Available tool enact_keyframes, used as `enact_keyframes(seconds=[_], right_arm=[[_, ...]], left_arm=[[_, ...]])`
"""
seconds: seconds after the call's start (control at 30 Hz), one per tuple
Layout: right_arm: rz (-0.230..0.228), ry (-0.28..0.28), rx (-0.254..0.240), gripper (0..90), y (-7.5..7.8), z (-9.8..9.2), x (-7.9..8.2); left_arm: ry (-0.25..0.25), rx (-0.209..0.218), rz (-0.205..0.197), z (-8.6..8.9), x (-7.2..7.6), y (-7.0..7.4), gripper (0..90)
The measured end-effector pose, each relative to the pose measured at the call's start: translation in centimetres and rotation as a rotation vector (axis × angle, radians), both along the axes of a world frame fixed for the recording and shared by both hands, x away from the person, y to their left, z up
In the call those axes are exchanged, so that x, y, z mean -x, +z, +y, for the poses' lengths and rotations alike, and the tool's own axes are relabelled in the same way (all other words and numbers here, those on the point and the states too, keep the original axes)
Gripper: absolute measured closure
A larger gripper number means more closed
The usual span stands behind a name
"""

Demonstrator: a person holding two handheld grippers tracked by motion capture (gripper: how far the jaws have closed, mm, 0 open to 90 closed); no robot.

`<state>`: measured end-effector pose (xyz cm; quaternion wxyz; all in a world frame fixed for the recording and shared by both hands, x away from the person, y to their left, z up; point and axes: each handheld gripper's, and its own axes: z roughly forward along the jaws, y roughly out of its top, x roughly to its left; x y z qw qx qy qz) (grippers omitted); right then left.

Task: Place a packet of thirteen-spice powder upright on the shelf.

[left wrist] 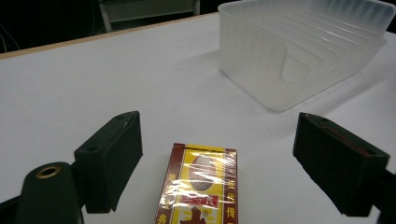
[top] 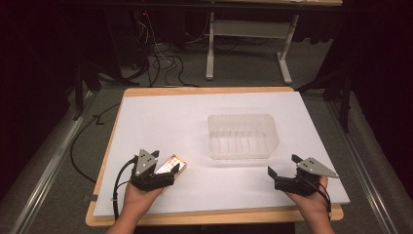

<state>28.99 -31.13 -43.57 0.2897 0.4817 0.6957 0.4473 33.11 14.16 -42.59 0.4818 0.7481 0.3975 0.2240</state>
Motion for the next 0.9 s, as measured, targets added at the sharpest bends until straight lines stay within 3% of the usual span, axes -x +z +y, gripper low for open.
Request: enact_keyframes(seconds=[0.33, 0.6, 0.9], right_arm=[[0.013, -0.011, -0.002, 4.3, -0.10, -0.03, 0.16], [0.025, -0.001, -0.028, 8.7, -0.35, -0.30, -0.02], [0.009, 0.013, -0.015, 10.6, -0.10, -0.65, -0.24]], left_arm=[[0.008, 0.031, 0.013, 0.86, -0.26, -0.10, 19.1], [0.013, 0.029, 0.022, 0.92, -0.41, -0.31, 19.4], [0.007, 0.025, 0.043, 0.84, -0.65, -0.60, 20.2]])
